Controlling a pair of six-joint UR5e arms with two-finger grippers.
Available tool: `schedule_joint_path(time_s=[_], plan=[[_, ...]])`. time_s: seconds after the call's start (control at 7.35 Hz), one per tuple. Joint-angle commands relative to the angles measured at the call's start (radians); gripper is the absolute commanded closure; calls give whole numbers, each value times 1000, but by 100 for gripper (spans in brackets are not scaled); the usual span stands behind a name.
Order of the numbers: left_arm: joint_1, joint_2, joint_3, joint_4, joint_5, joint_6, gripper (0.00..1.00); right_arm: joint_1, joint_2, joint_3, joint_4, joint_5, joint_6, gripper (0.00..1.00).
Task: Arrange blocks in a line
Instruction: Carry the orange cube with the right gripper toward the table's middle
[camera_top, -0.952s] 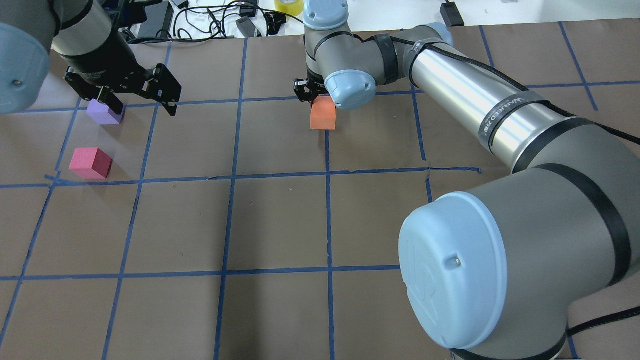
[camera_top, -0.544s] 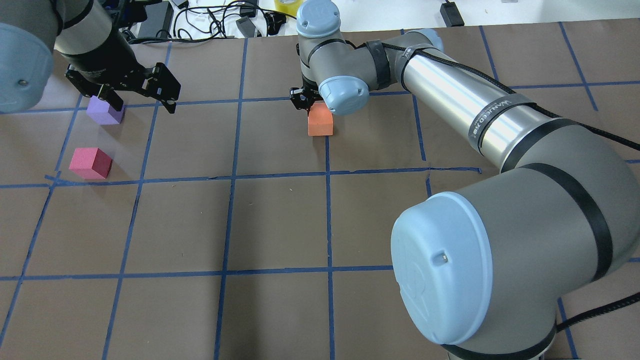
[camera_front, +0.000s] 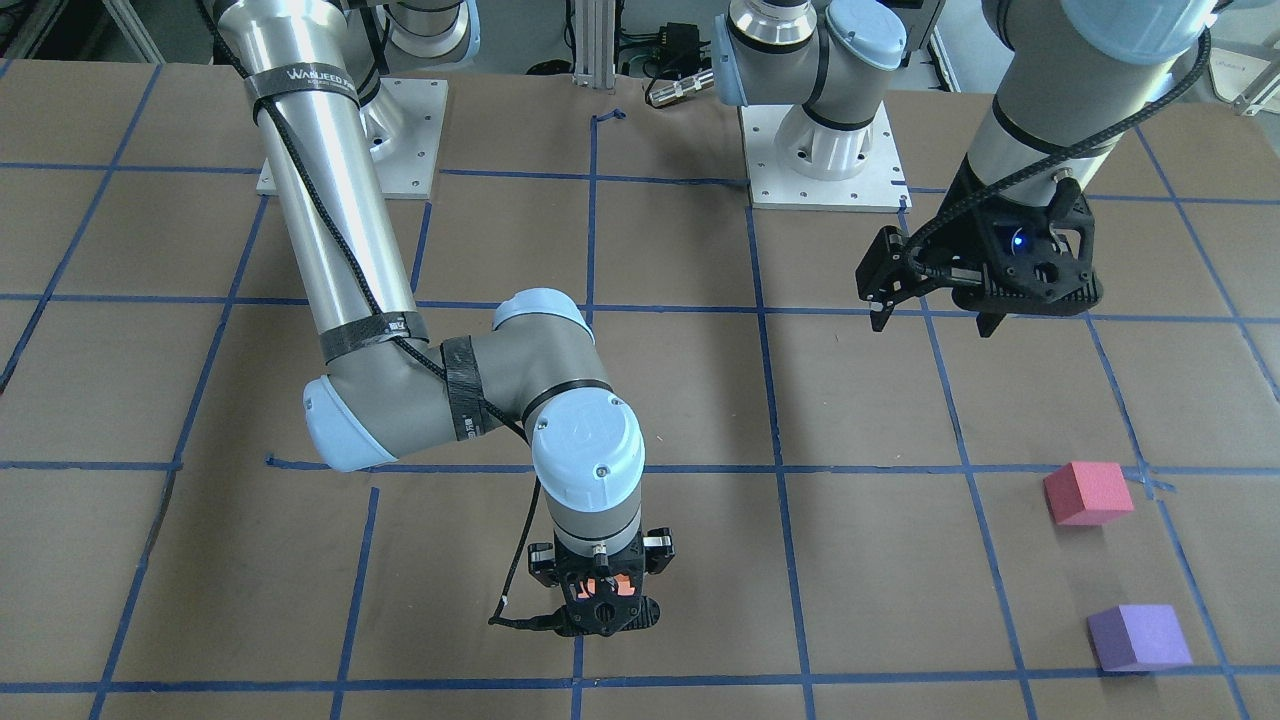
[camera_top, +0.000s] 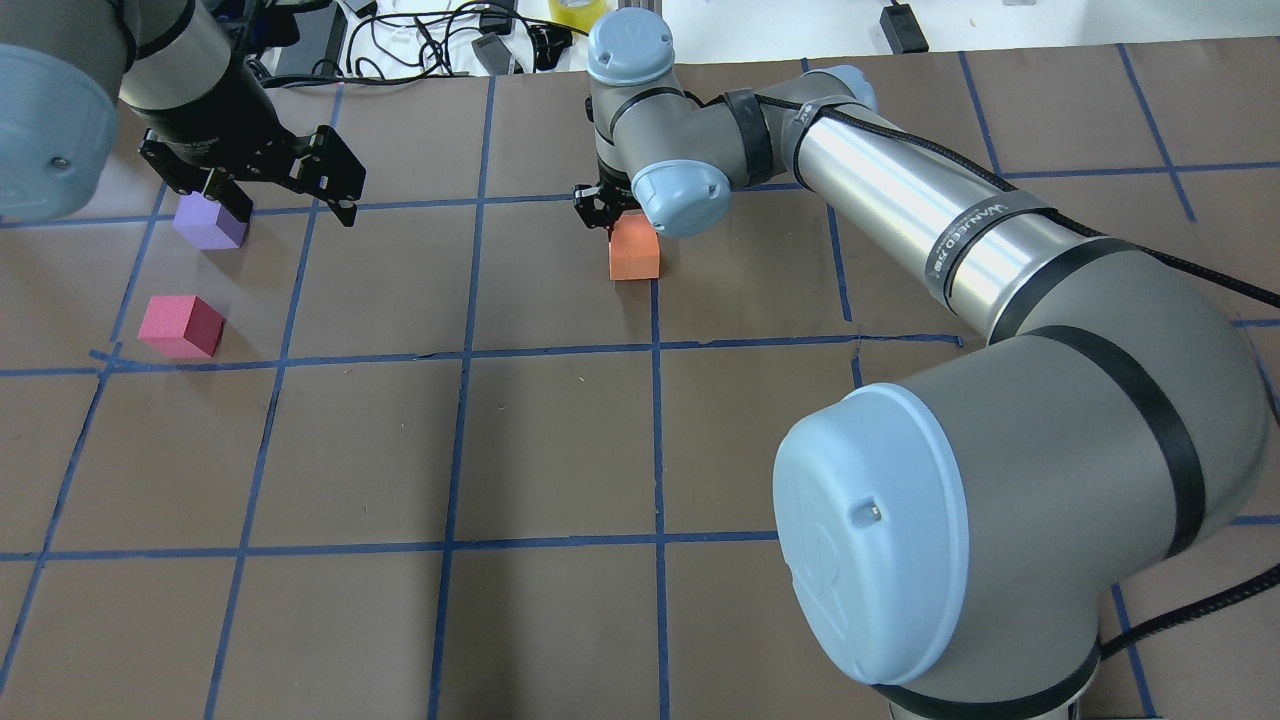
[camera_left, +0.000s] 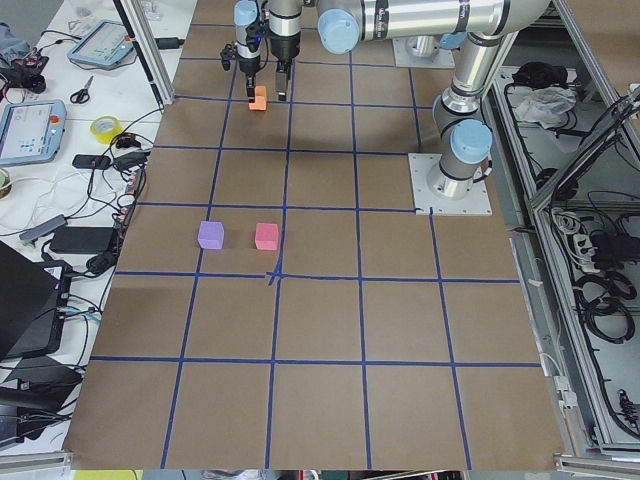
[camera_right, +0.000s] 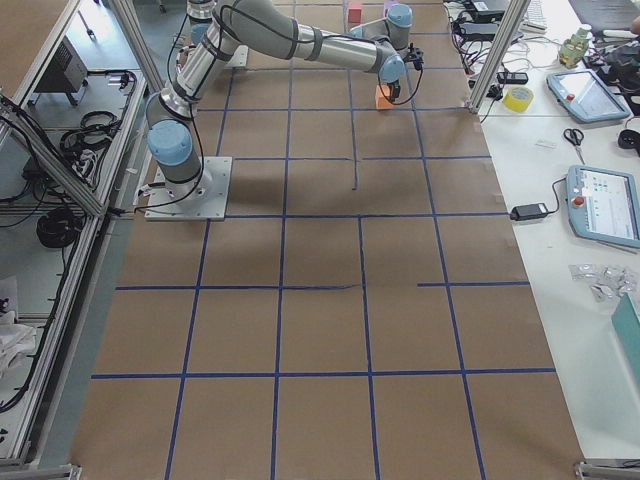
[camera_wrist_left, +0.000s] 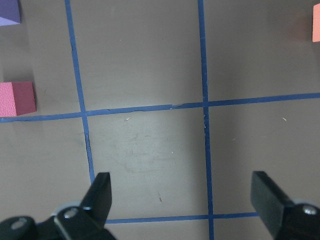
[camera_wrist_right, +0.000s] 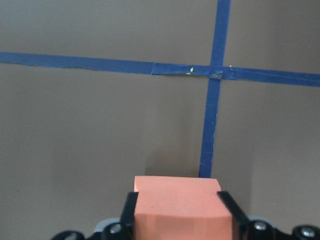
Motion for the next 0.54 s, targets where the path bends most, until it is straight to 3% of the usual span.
schedule_joint_path(time_s=[0.0, 0.14, 0.27, 0.41], plan=[[-1, -7, 0, 0, -7, -12, 0, 6, 1, 1, 1, 1, 0, 94], [0, -9, -1, -2, -38, -20, 0, 6, 5, 1, -5, 1, 0, 65], [-1, -15, -1, -2, -61, -20, 0, 6, 5, 0, -8, 1, 0, 3], [-9, -12, 2, -2, -51, -20, 0, 6, 2, 0, -7, 2, 8, 0]])
